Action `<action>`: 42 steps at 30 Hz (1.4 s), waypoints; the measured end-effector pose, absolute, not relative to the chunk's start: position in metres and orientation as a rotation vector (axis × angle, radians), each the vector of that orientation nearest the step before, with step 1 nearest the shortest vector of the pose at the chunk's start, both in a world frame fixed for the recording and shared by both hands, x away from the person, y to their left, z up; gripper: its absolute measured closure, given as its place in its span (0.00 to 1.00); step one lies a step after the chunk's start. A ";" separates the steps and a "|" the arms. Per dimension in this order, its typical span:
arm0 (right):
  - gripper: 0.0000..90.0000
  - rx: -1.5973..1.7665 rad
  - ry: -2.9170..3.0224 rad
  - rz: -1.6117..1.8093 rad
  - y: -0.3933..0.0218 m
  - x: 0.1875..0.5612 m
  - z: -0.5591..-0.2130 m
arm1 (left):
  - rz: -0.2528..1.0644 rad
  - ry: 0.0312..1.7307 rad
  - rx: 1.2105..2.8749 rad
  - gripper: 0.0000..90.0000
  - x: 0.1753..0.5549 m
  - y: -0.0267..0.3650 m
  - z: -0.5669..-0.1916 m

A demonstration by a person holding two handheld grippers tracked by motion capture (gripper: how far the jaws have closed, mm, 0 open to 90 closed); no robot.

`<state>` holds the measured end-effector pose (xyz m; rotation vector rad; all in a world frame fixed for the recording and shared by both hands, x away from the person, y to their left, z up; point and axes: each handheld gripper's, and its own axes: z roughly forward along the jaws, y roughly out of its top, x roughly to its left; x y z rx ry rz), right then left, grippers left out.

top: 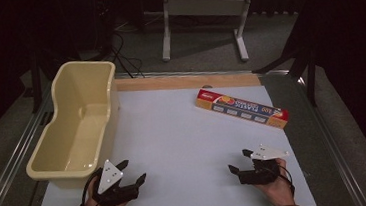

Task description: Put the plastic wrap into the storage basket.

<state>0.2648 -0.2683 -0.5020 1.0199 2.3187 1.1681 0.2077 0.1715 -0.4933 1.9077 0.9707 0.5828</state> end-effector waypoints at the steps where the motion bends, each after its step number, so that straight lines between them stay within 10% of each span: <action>1: 0.25 1.021 2.315 1.167 -0.269 0.267 -0.501 | 0.574 0.976 1.907 0.31 0.208 0.172 -0.493; 12: 0.41 1.016 2.295 1.178 -0.282 0.290 -0.486 | 0.576 0.999 1.894 0.33 0.209 0.176 -0.495; 27: 0.98 0.942 2.310 1.191 -0.291 0.328 -0.468 | 0.566 1.015 1.876 0.33 0.209 0.179 -0.495; 42: 1.00 1.023 2.266 1.108 -0.305 0.377 -0.467 | 0.556 1.019 1.872 0.34 0.209 0.179 -0.495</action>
